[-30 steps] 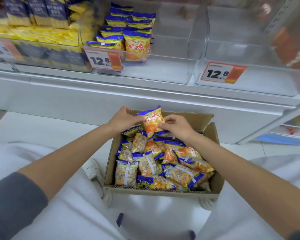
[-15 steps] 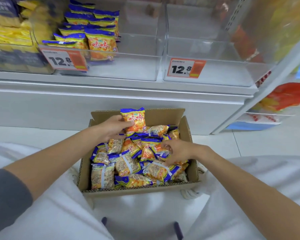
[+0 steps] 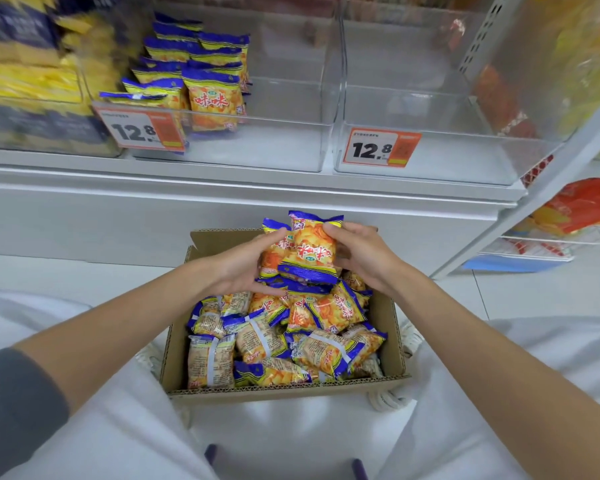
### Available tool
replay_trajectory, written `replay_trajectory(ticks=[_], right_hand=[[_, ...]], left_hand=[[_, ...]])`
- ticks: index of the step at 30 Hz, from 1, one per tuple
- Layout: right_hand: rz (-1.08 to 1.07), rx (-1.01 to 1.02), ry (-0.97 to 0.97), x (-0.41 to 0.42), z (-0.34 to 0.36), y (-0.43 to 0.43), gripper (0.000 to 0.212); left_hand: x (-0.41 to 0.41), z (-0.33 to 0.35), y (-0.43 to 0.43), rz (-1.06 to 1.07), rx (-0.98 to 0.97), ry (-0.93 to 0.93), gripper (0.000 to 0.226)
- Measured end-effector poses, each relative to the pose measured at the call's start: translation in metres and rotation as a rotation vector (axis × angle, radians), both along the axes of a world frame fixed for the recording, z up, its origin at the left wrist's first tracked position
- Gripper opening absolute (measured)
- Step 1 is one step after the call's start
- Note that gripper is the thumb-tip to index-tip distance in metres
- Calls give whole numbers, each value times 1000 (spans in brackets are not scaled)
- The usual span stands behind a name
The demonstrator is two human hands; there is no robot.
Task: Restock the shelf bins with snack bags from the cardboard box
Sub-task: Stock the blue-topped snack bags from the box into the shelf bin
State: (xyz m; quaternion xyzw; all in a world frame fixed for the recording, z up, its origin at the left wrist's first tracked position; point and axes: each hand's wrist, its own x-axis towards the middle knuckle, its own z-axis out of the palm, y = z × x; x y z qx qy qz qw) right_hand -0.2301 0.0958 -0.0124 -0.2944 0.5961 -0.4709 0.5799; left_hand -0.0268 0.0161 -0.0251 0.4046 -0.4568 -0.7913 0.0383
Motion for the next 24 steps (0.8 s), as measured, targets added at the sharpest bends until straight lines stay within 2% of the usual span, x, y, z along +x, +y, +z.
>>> replay_trajectory(ticks=[2, 3, 6, 9, 10, 11, 14, 15, 18, 19, 21, 24], right_hand=[[-23, -3, -35, 6, 1, -3, 25], [-51, -6, -82, 8, 3, -5, 26], [-173, -23, -285, 12, 9, -11, 22], [-228, -47, -403, 17, 15, -16, 10], [-212, -52, -393, 20, 16, -17, 14], [-172, -58, -334, 21, 17, -18, 27], [39, -130, 128, 19, 17, -20, 77], [114, -163, 238, 18, 19, -21, 80], [236, -230, 451, 17, 21, -22, 49], [210, -236, 511, 18, 21, -23, 38], [81, -223, 505, 19, 16, -25, 22], [-27, -211, 446, 25, 13, -27, 29]], left_hand=[[-3, 3, 2, 1, -6, 25, 83], [-4, 5, 4, 25, -14, 41, 85], [-8, 14, 5, 144, -46, 99, 72], [-8, 19, 2, 247, -107, 122, 79], [-7, 20, 1, 282, -138, 111, 80], [-7, 19, 0, 316, -175, 91, 78], [-4, 18, -5, 356, -266, 30, 66], [-2, 18, -5, 354, -284, 21, 67], [0, 20, -8, 356, -299, 47, 76], [0, 23, -7, 368, -309, 72, 72], [1, 26, -7, 397, -309, 116, 62], [2, 27, -9, 377, -298, 146, 76]])
